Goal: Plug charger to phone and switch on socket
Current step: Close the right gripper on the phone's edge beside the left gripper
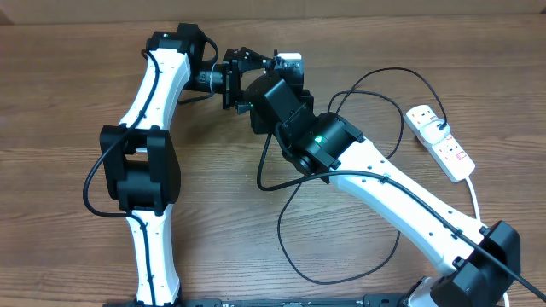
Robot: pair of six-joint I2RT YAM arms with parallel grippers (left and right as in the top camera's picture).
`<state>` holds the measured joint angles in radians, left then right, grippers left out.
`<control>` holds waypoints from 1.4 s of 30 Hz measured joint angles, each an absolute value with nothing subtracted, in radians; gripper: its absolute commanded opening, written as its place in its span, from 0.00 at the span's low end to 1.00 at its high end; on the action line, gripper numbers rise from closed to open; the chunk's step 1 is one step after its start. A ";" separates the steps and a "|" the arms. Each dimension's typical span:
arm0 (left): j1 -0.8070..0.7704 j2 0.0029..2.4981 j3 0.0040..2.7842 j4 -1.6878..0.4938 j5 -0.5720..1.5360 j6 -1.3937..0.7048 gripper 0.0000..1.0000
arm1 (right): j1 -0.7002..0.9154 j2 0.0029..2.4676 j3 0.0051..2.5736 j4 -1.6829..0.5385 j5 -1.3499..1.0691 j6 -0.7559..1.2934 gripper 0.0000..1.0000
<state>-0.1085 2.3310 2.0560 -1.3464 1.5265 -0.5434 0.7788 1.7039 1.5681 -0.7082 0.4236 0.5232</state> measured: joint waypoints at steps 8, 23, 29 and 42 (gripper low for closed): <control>-0.109 2.331 2.056 -1.328 1.526 -0.543 0.70 | 0.779 1.704 1.568 -0.706 0.437 0.519 0.49; -0.109 2.331 2.056 -1.282 1.526 -0.543 0.69 | 0.779 1.704 1.568 -0.702 0.434 0.520 0.42; -0.109 2.331 2.056 -1.281 1.526 -0.543 0.69 | 0.779 1.704 1.568 -0.700 0.434 0.521 0.36; -0.109 2.331 2.056 -1.281 1.526 -0.543 0.69 | 0.779 1.704 1.568 -0.699 0.435 0.522 0.21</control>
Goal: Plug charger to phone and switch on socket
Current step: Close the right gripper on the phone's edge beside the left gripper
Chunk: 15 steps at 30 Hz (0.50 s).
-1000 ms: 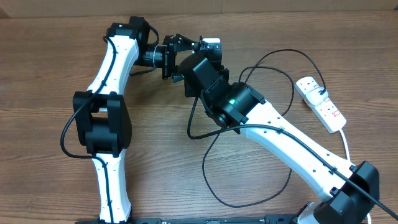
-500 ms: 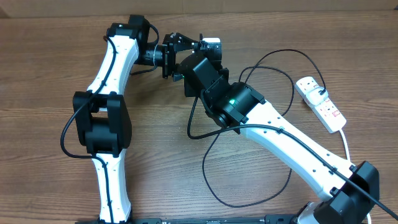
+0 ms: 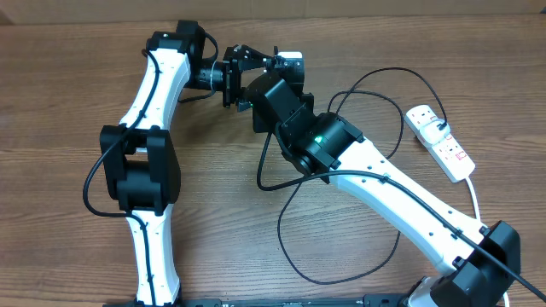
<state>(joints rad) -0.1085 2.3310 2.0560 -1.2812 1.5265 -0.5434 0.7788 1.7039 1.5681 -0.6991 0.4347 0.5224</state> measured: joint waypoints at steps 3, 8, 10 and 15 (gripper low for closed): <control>-0.109 2.331 2.056 -1.281 1.526 -0.544 0.70 | 0.778 1.704 1.568 -0.699 0.435 0.523 0.11; -0.102 2.331 2.056 -1.280 1.528 -0.548 0.70 | 0.775 1.704 1.568 -0.701 0.453 0.523 0.06; -0.097 2.331 2.056 -1.280 1.531 -0.548 0.70 | 0.772 1.704 1.568 -0.697 0.453 0.522 0.04; -0.096 2.331 2.056 -1.280 1.532 -0.548 0.82 | 0.772 1.705 1.568 -0.697 0.455 0.520 0.04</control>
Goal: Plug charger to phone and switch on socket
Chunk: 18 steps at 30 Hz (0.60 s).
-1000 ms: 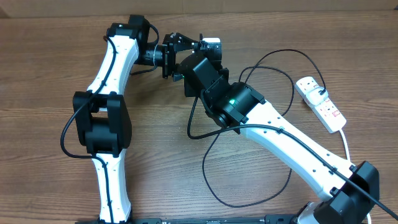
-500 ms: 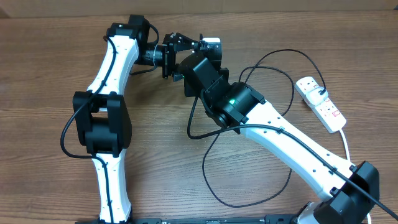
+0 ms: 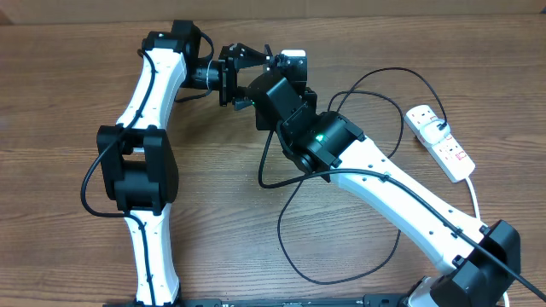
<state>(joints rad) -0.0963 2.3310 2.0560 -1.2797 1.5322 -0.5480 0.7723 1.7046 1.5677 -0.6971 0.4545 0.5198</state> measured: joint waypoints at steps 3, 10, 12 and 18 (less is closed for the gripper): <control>-0.096 2.331 2.056 -1.279 1.540 -0.548 0.99 | 0.773 1.705 1.568 -0.696 0.447 0.533 0.04; -0.097 2.331 2.062 -1.275 1.554 -0.548 0.99 | 0.774 1.710 1.567 -0.682 0.461 0.645 0.04; -0.097 2.331 2.062 -1.269 1.554 -0.548 1.00 | 0.774 1.710 1.567 -0.678 0.495 0.716 0.04; -0.097 2.331 2.062 -1.244 1.557 -0.564 1.00 | 0.774 1.710 1.567 -0.676 0.572 0.991 0.04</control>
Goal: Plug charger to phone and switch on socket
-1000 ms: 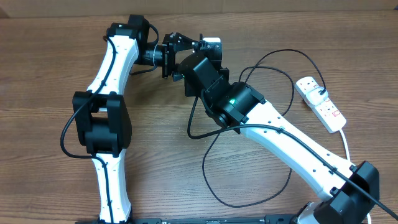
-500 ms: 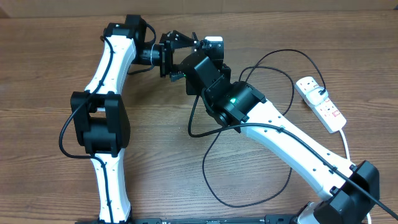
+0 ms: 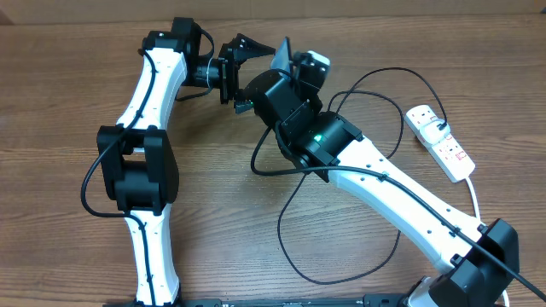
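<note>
Only the overhead view is given. A dark phone (image 3: 281, 51) stands tilted on its edge at the back of the table. My left gripper (image 3: 256, 46) reaches in from the left and appears shut on it. My right gripper (image 3: 309, 66) sits just right of the phone, a white part showing at its tip. Its own wrist hides its fingers, and the charger plug is hidden there too. The black charger cable (image 3: 341, 277) loops over the table from under the right arm. The white socket strip (image 3: 439, 141) lies at the far right, apart from both grippers.
The cable makes wide loops across the middle and right of the wooden table (image 3: 68, 111), passing under my right arm. A second lead (image 3: 474, 192) runs from the socket strip toward the front right edge.
The phone now stands more on edge and shows as a grey slab. My right gripper has shifted right, and the cable loop under its arm has drawn in.
At first both grippers met close together at the back of the table, the phone barely showing between them. They stayed so with small shifts. Now the right gripper is a little to the right and the phone is tilted up in the left one.
</note>
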Robot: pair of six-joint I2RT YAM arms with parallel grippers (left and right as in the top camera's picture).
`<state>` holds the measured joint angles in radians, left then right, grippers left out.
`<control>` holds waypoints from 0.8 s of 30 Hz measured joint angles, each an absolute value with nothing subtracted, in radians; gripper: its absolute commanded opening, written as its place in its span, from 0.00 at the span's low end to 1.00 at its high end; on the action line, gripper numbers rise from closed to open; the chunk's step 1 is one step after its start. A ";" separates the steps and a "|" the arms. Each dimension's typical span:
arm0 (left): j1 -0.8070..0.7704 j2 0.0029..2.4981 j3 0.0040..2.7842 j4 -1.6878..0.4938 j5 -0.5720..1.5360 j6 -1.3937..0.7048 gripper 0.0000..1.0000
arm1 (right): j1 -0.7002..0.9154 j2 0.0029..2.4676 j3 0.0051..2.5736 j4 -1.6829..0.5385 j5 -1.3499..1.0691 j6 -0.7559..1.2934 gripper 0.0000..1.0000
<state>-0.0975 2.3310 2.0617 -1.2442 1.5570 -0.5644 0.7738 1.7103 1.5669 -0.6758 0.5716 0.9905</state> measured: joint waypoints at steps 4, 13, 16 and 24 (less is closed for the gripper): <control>-0.097 2.331 2.062 -1.229 1.557 -0.577 1.00 | 0.774 1.710 1.567 -0.674 0.587 1.205 0.04; -0.097 2.331 2.062 -1.201 1.557 -0.619 0.89 | 0.774 1.710 1.567 -0.673 0.493 1.662 0.04; -0.097 2.331 2.062 -1.193 1.557 -0.642 0.81 | 0.774 1.710 1.567 -0.659 0.455 1.745 0.04; -0.097 2.331 2.062 -1.190 1.557 -0.702 0.66 | 0.774 1.710 1.567 -0.638 0.425 1.858 0.04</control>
<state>-0.0975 2.3310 2.0624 -1.1900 1.5570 -0.7025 0.7738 1.7103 1.5669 -0.6376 0.4252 1.8580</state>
